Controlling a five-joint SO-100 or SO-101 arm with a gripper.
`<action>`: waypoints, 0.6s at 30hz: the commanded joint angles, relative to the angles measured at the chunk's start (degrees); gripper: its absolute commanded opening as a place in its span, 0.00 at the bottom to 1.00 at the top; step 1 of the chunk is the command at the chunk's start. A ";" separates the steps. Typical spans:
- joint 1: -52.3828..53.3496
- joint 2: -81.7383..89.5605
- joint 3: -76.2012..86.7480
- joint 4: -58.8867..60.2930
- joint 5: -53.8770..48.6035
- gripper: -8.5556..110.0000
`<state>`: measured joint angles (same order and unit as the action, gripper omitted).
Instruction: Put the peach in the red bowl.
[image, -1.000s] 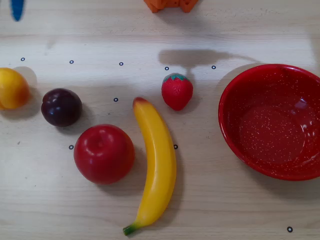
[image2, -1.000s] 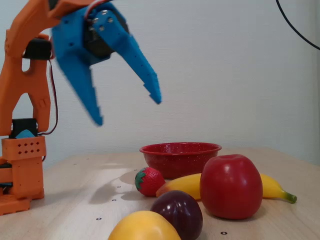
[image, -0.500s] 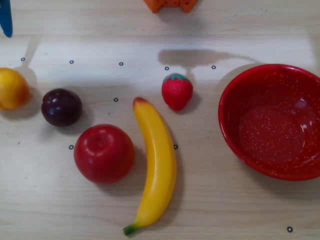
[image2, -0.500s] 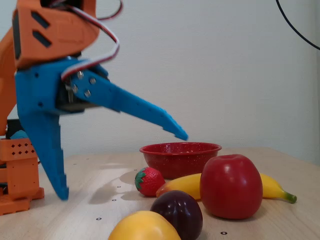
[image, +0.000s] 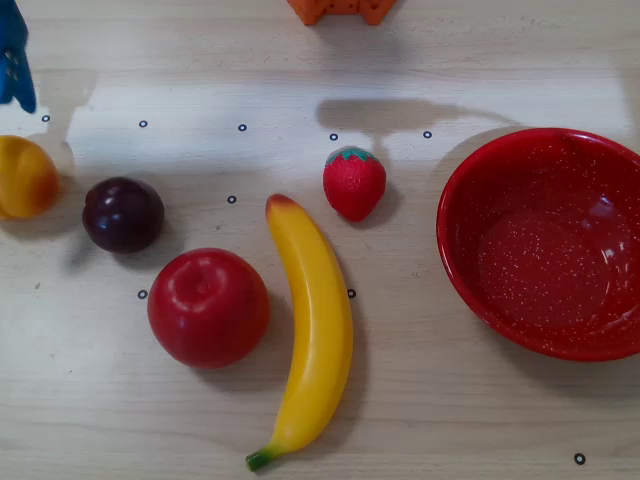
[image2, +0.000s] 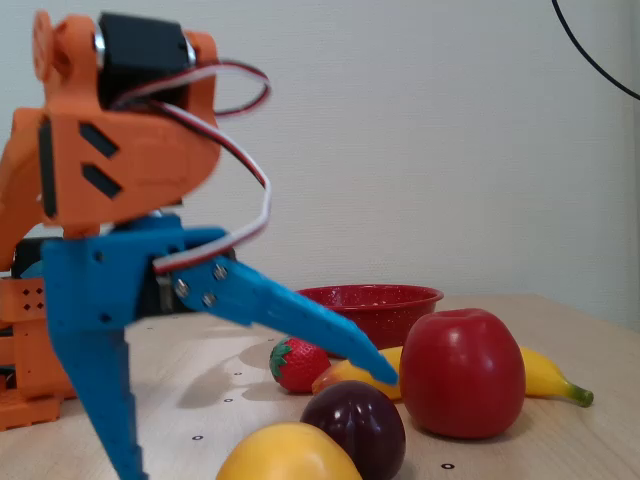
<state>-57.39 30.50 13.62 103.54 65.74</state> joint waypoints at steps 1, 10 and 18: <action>3.25 2.46 -4.92 1.32 -0.53 0.58; 6.15 -2.55 -8.53 -2.90 -2.72 0.58; 4.57 -2.90 -11.34 -5.10 -1.14 0.58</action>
<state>-52.82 24.17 7.29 99.32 63.98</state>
